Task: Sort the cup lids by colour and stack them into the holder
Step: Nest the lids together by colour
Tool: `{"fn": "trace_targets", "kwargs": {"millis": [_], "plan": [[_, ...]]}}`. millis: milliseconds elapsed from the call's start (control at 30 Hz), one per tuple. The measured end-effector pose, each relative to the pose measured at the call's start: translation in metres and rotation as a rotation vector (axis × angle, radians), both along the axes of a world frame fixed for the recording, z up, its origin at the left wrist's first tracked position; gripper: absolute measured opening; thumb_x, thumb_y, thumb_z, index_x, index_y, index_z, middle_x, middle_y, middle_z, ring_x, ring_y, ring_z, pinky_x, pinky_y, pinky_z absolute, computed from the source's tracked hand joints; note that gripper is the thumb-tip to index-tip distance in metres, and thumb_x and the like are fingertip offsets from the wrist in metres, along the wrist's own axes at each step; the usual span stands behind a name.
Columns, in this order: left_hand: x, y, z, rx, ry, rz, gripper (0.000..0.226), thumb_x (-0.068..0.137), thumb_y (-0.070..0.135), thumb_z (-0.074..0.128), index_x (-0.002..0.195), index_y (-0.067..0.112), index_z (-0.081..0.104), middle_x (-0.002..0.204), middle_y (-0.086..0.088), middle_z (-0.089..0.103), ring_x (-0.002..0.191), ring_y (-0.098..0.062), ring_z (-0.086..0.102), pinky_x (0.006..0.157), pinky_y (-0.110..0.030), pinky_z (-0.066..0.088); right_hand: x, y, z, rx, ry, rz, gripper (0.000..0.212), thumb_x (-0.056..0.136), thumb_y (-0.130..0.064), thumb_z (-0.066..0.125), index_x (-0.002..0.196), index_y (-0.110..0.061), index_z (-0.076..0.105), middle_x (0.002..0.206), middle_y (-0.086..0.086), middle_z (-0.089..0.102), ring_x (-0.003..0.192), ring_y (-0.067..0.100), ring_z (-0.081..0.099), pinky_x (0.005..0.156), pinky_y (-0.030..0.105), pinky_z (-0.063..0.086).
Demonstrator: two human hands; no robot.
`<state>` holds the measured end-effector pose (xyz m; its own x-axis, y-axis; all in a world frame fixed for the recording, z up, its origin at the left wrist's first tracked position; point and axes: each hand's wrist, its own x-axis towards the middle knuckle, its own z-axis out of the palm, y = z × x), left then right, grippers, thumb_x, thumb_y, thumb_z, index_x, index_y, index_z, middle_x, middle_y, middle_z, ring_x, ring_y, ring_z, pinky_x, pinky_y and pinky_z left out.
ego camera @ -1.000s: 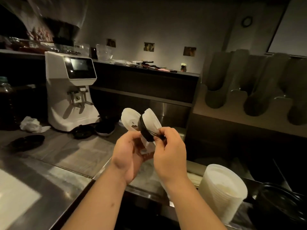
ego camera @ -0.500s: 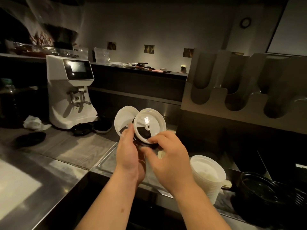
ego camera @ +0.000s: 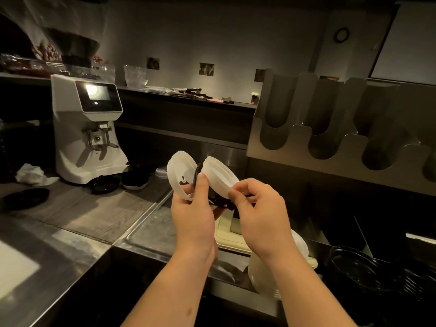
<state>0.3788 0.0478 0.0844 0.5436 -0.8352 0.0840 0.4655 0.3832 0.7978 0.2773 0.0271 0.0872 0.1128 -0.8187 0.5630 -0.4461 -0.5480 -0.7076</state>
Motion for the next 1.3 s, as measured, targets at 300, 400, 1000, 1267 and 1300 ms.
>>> {"fn": "trace_targets", "kwargs": {"millis": [300, 400, 1000, 1267, 1300], "plan": [[-0.010, 0.005, 0.008, 0.045, 0.153, -0.161, 0.010, 0.101, 0.041, 0.053, 0.102, 0.033, 0.060, 0.108, -0.002, 0.070, 0.103, -0.022, 0.068, 0.073, -0.035, 0.060, -0.010, -0.001, 0.002, -0.168, 0.166, -0.019, 0.014, 0.095, -0.018, 0.068, 0.101, -0.027, 0.076, 0.092, -0.031, 0.055, 0.099, 0.007, 0.053, 0.081, 0.019, 0.047], [-0.016, 0.005, 0.008, 0.044, 0.166, -0.186, 0.008, 0.101, 0.040, 0.053, 0.098, 0.035, 0.059, 0.104, -0.001, 0.069, 0.101, -0.021, 0.067, 0.068, -0.033, 0.059, -0.018, 0.000, 0.000, -0.099, 0.081, -0.028, 0.005, 0.092, -0.024, 0.071, 0.091, -0.029, 0.073, 0.092, -0.023, 0.061, 0.097, 0.005, 0.056, 0.080, 0.018, 0.049], [-0.056, 0.002, 0.007, 0.053, 0.034, -0.298, 0.019, 0.099, 0.040, 0.058, 0.105, 0.024, 0.067, 0.096, -0.004, 0.076, 0.090, -0.020, 0.075, 0.071, -0.032, 0.061, -0.083, 0.006, 0.004, -0.374, 0.213, -0.191, 0.007, 0.096, -0.017, 0.064, 0.097, -0.018, 0.072, 0.088, -0.017, 0.058, 0.087, 0.006, 0.054, 0.074, 0.016, 0.043], [-0.021, 0.001, -0.005, 0.046, 0.088, -0.187, 0.013, 0.100, 0.039, 0.056, 0.104, 0.028, 0.062, 0.114, -0.004, 0.071, 0.105, -0.023, 0.068, 0.090, -0.045, 0.058, -0.131, 0.023, 0.002, -0.275, 0.389, -0.194, 0.013, 0.091, -0.024, 0.060, 0.092, -0.018, 0.071, 0.095, -0.013, 0.060, 0.094, 0.005, 0.054, 0.080, 0.017, 0.041], [-0.018, 0.001, -0.008, 0.049, 0.100, -0.178, 0.012, 0.100, 0.038, 0.057, 0.105, 0.028, 0.061, 0.115, -0.004, 0.070, 0.105, -0.023, 0.068, 0.089, -0.044, 0.059, -0.134, 0.026, -0.003, -0.245, 0.486, -0.178, 0.014, 0.090, -0.025, 0.059, 0.092, -0.021, 0.072, 0.098, -0.014, 0.061, 0.098, 0.006, 0.054, 0.084, 0.017, 0.041]]}}
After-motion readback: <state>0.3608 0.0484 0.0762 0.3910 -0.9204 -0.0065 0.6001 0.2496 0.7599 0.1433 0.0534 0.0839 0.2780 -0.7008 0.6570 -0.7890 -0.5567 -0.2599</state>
